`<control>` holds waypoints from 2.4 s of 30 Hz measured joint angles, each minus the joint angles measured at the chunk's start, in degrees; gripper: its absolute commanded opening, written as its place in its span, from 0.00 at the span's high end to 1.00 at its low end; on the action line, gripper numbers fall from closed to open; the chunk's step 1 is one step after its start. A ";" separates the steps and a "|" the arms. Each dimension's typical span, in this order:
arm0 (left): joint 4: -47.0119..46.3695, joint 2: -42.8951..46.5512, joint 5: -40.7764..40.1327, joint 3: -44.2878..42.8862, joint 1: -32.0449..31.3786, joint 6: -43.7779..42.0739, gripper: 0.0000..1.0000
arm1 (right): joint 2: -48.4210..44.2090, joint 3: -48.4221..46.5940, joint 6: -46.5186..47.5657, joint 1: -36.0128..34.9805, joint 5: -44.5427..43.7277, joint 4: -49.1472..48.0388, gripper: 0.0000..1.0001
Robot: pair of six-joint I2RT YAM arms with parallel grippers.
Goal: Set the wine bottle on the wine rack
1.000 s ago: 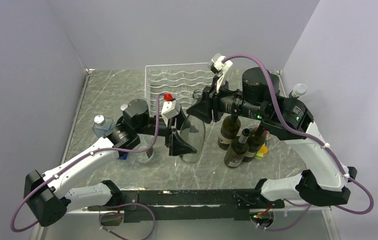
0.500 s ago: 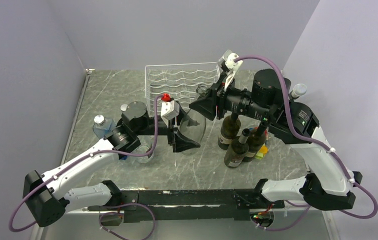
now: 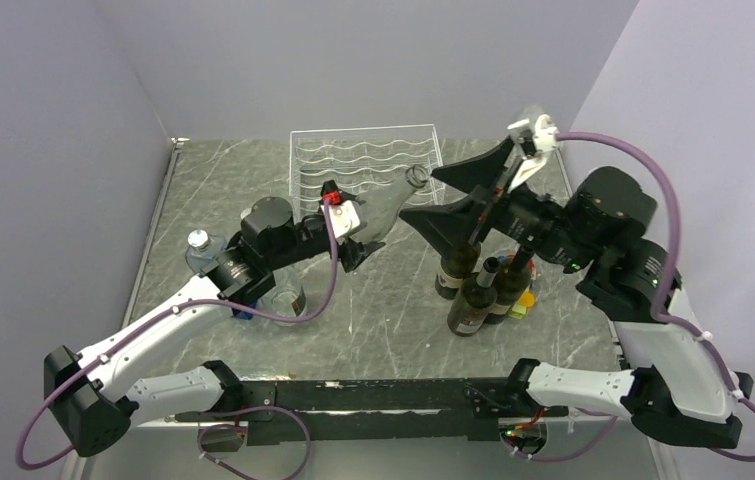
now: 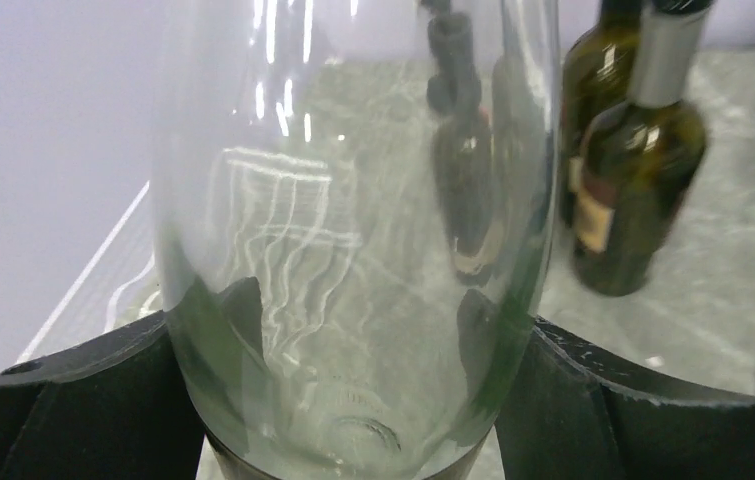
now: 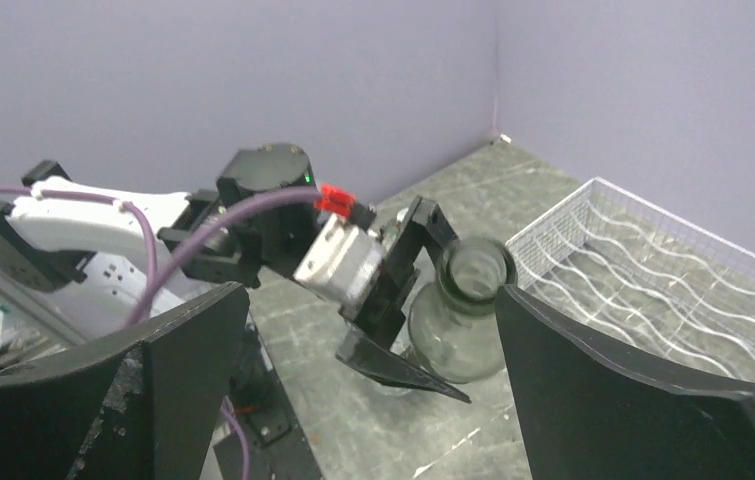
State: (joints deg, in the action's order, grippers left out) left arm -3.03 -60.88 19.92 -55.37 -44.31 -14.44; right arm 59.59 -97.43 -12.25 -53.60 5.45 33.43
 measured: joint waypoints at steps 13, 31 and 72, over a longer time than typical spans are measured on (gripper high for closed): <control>-0.55 -4.72 -6.49 -2.82 -0.11 -30.75 0.99 | 5.49 -12.04 -1.73 0.00 -9.16 8.52 0.06; -0.31 -6.54 -8.31 -2.97 -0.31 -55.06 0.99 | 20.24 -13.90 -8.46 2.54 -9.14 41.57 0.33; 1.62 -8.76 -9.64 -3.02 -0.42 -62.27 0.01 | 20.90 -4.87 -6.45 1.75 -9.97 38.49 1.00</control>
State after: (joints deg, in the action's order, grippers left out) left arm -1.41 -69.65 10.28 -58.39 -44.73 -76.71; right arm 80.49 -102.30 -18.70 -51.86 -4.51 71.92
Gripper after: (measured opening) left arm 0.974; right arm 0.470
